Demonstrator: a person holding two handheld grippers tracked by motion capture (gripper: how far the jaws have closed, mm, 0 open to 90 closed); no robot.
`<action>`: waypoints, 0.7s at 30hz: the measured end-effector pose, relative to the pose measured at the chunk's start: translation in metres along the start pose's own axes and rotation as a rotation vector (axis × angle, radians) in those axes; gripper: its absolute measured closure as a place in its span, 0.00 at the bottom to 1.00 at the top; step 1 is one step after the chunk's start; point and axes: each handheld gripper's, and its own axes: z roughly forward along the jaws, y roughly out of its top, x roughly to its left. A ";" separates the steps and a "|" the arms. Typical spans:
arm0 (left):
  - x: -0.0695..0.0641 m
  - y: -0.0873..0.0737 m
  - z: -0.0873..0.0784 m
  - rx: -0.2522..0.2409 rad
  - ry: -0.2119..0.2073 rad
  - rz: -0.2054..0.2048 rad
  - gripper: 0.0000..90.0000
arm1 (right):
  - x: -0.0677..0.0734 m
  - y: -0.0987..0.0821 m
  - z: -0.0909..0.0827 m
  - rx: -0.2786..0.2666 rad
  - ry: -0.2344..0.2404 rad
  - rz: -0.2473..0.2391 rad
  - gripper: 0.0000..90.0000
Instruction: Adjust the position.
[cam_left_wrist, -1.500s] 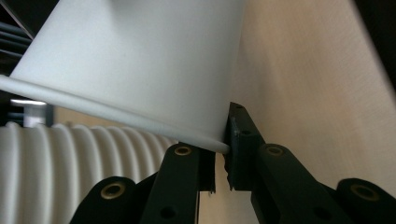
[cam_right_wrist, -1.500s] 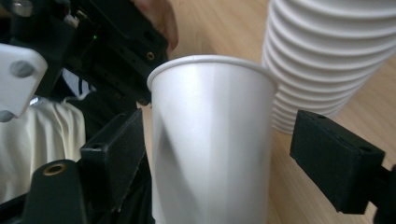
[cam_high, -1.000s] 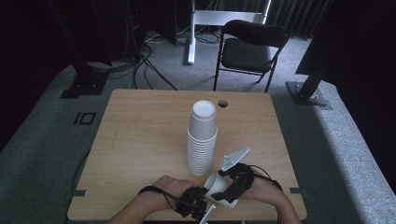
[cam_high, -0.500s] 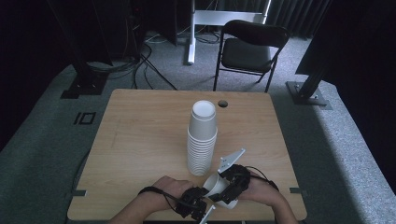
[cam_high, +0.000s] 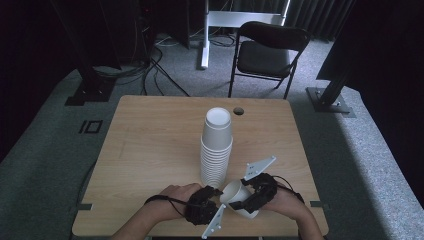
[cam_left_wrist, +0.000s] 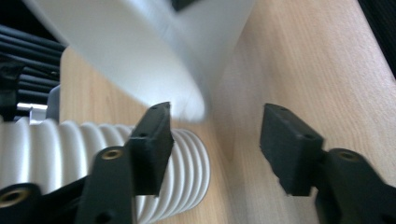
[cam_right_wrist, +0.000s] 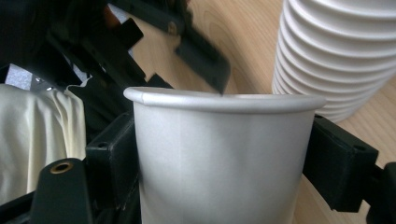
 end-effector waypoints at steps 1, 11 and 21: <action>0.002 -0.002 -0.002 -0.017 0.000 -0.026 0.46 | -0.001 -0.001 -0.003 -0.011 -0.013 0.007 0.22; 0.014 -0.027 -0.023 -0.228 -0.056 -0.355 0.43 | -0.009 -0.019 -0.033 -0.263 -0.205 0.033 0.22; 0.012 -0.069 -0.027 -0.411 -0.091 -0.717 0.21 | -0.017 -0.033 -0.044 -0.475 -0.422 0.086 0.22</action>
